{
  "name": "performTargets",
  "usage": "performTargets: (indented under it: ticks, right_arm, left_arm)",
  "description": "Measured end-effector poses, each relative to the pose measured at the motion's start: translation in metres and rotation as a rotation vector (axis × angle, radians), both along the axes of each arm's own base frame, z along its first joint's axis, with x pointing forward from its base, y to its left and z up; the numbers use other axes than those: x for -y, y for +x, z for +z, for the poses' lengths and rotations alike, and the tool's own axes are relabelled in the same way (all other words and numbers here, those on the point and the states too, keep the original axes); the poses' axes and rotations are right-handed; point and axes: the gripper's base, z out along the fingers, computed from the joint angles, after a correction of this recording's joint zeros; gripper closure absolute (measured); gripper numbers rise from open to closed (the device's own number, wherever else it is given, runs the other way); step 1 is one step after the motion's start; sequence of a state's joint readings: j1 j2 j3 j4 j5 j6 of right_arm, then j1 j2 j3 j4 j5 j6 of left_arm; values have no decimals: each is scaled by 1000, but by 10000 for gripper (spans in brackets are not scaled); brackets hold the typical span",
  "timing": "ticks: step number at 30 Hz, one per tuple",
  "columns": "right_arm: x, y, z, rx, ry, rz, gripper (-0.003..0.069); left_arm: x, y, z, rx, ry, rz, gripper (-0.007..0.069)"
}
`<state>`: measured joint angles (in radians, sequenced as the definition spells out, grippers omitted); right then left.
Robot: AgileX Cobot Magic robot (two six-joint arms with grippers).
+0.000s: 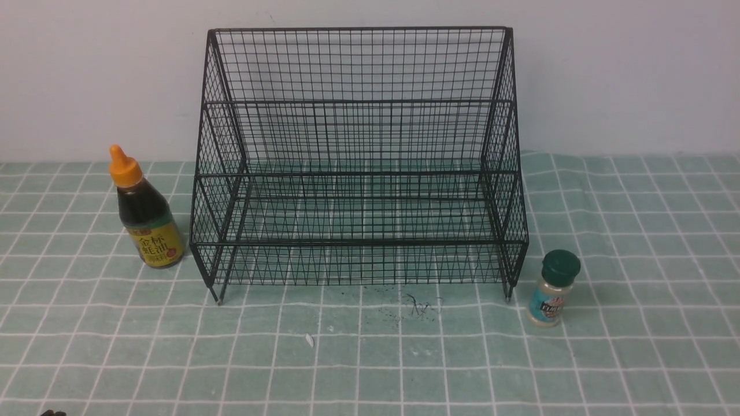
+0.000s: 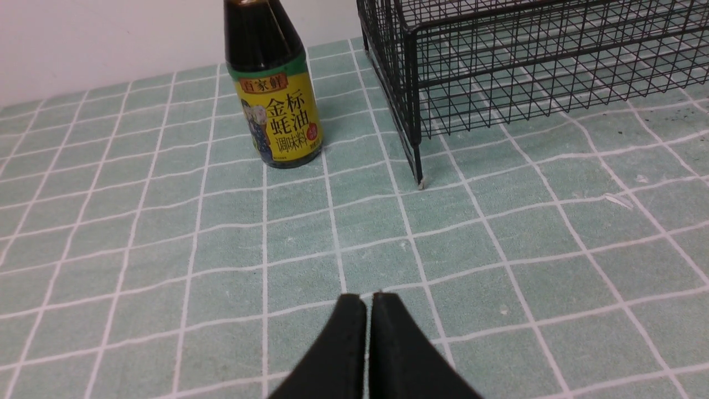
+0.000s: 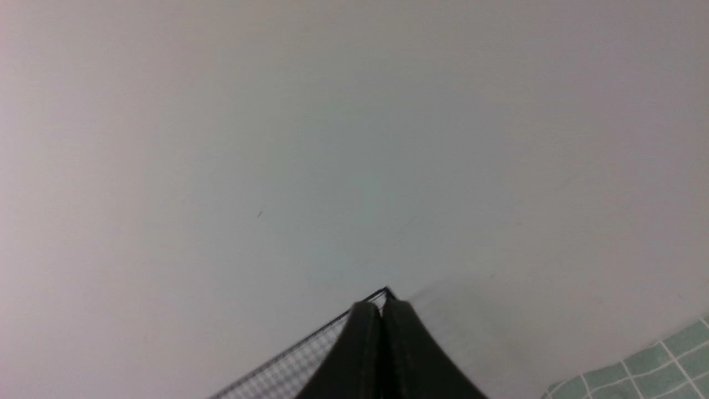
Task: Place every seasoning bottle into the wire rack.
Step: Use the right arm to grab the condiment bottle closest to it
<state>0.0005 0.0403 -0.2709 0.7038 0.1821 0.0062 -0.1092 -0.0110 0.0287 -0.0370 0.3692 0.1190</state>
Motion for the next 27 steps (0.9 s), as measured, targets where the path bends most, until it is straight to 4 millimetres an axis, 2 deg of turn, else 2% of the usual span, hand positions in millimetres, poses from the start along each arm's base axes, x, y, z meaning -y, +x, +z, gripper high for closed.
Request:
performTargets:
  ticks: [3,7,8,13,15,16,18,20,21,27]
  right_arm:
    - [-10,8,34,-142,-176,78,673]
    - [-15,53,57,-521,-396,185,673]
    - [-15,68,57,-654,-439,223,673]
    - [-12,135,50,-978,-520,297,655]
    - [-15,157,48,-1029,-536,335,634]
    - [-20,176,42,-1068,-554,370,612]
    - [-32,197,37,-1092,-603,418,568]
    - [-39,208,33,-1107,-630,442,543]
    - [-51,223,26,-1131,-675,477,497]
    - [-86,261,-10,-1233,-800,521,275]
  left_arm:
    - [0,0,0,0,0,0,631]
    - [0,0,0,0,0,0,631]
    - [0,0,0,0,0,0,631]
    - [0,0,0,0,0,0,631]
    - [0,0,0,0,0,0,631]
    - [0,0,0,0,0,0,631]
    - [0,0,0,0,0,0,631]
    - [0,0,0,0,0,0,631]
    - [0,0,0,0,0,0,631]
    - [0,0,0,0,0,0,631]
